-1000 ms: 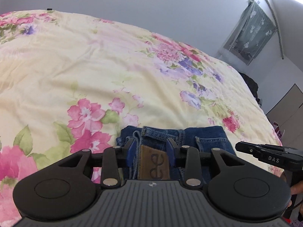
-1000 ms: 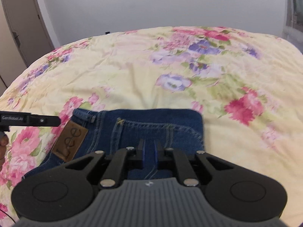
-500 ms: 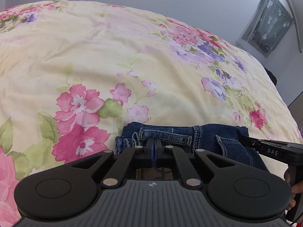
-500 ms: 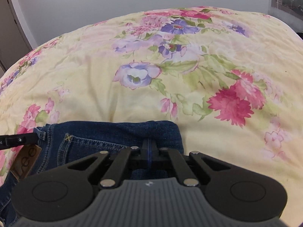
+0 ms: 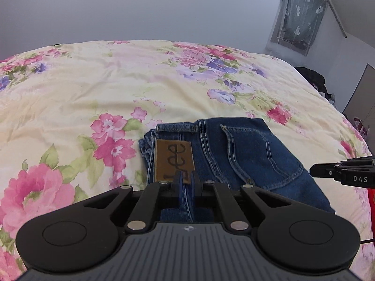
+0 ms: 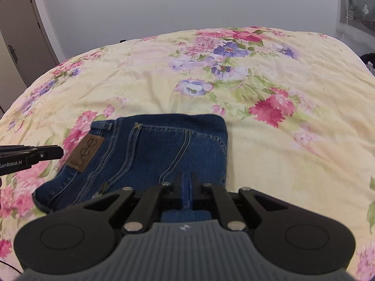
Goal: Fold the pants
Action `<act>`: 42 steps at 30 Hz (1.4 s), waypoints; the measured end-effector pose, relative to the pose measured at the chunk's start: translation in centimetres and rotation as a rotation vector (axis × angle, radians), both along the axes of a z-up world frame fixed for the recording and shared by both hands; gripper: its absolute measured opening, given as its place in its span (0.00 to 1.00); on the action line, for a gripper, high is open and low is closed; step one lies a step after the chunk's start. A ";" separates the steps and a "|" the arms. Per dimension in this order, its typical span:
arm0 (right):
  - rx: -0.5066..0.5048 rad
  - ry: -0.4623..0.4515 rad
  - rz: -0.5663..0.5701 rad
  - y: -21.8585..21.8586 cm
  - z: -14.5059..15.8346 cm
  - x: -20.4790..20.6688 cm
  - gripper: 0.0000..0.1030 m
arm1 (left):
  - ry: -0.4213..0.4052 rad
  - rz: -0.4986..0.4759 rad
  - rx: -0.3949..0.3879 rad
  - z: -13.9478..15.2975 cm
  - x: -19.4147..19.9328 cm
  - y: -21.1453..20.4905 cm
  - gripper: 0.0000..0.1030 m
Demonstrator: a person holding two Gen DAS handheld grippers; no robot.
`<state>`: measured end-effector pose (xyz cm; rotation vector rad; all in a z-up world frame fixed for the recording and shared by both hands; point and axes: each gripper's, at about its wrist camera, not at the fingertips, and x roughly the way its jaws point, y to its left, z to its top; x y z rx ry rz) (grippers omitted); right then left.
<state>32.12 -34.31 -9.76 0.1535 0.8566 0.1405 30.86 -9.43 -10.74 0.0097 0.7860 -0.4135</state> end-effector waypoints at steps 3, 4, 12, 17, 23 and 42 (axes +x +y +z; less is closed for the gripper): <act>-0.009 0.013 -0.007 0.1 -1.1 -3.4 0.02 | 0.028 0.014 0.022 -1.4 -1.8 0.7 0.06; -0.005 0.017 -0.009 0.1 -1.7 -4.3 0.02 | 0.050 0.020 0.016 -2.0 -2.1 0.9 0.06; 0.054 0.058 -0.072 -0.3 -6.6 -6.4 0.00 | 0.131 0.113 -0.054 -6.6 -2.6 2.9 0.07; 0.071 0.053 -0.082 -0.5 -7.9 -5.9 0.00 | 0.129 0.147 -0.091 -8.2 -3.1 3.6 0.06; 0.134 0.059 -0.099 -1.4 -7.5 -5.9 0.00 | 0.129 0.165 -0.148 -6.9 -3.4 4.6 0.07; 0.303 0.020 -0.175 -5.0 -5.3 -3.5 0.58 | 0.098 0.140 -0.233 -5.1 1.7 5.0 0.67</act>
